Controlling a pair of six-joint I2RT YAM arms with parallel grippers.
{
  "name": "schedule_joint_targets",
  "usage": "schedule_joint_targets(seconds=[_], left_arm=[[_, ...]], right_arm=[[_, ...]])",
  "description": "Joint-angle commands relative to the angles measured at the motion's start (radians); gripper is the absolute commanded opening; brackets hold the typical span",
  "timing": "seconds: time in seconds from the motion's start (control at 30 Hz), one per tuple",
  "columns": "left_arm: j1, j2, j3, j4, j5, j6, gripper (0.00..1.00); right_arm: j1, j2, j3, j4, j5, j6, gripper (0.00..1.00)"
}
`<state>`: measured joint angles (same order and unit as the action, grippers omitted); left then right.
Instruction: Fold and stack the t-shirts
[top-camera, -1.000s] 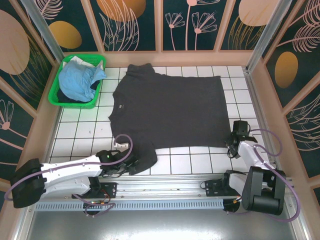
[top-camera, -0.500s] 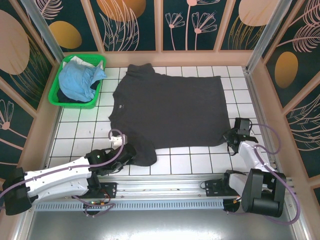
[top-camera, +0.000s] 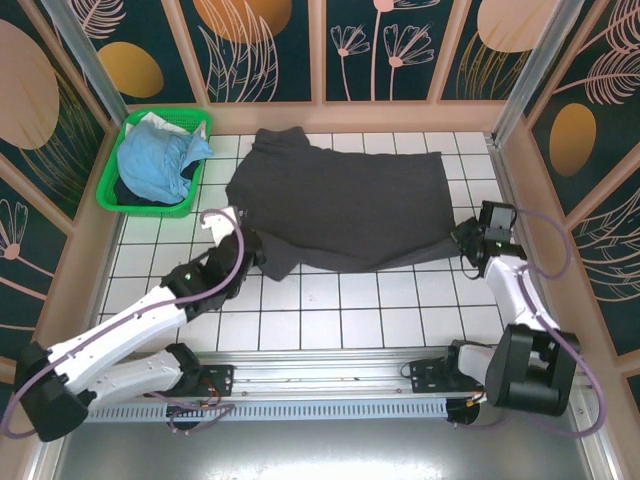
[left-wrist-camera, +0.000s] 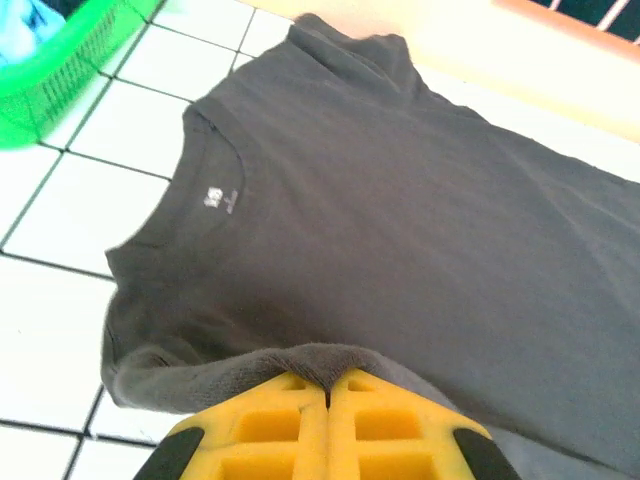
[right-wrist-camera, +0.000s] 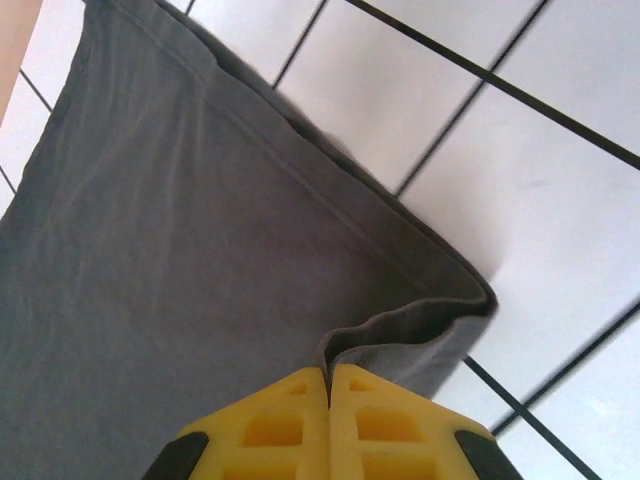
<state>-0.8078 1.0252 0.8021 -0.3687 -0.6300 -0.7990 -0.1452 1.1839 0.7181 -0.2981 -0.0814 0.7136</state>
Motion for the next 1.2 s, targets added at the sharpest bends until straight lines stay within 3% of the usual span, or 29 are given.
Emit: schedule_joint_targets(seconds=[0.0,0.1,0.5,0.67,0.9,1.0,1.17], left_arm=[[0.049,0.087,0.088,0.141,0.010,0.194,0.00],[0.128,0.200,0.152,0.188,0.097,0.241,0.00],[0.279,0.449,0.258,0.232,0.187,0.279,0.00],[0.315,0.521,0.291,0.203,0.187,0.295,0.00],[0.317,0.412,0.243,0.107,0.199,0.281,0.00],[0.302,0.341,0.202,-0.011,0.220,0.223,0.00],[0.222,0.169,0.093,-0.226,0.141,0.071,0.00]], right_arm=[[-0.007,0.099,0.068,0.040,-0.039,-0.023,0.00],[-0.007,0.176,0.110,0.076,-0.050,-0.025,0.00],[-0.016,0.454,0.299,0.106,-0.069,-0.086,0.00],[-0.039,0.509,0.326,0.141,-0.166,-0.151,0.00],[-0.067,0.366,0.221,0.126,-0.242,-0.179,0.00],[-0.059,0.283,0.159,0.030,-0.273,-0.190,0.00],[-0.028,0.086,0.007,-0.036,-0.192,-0.185,0.00]])
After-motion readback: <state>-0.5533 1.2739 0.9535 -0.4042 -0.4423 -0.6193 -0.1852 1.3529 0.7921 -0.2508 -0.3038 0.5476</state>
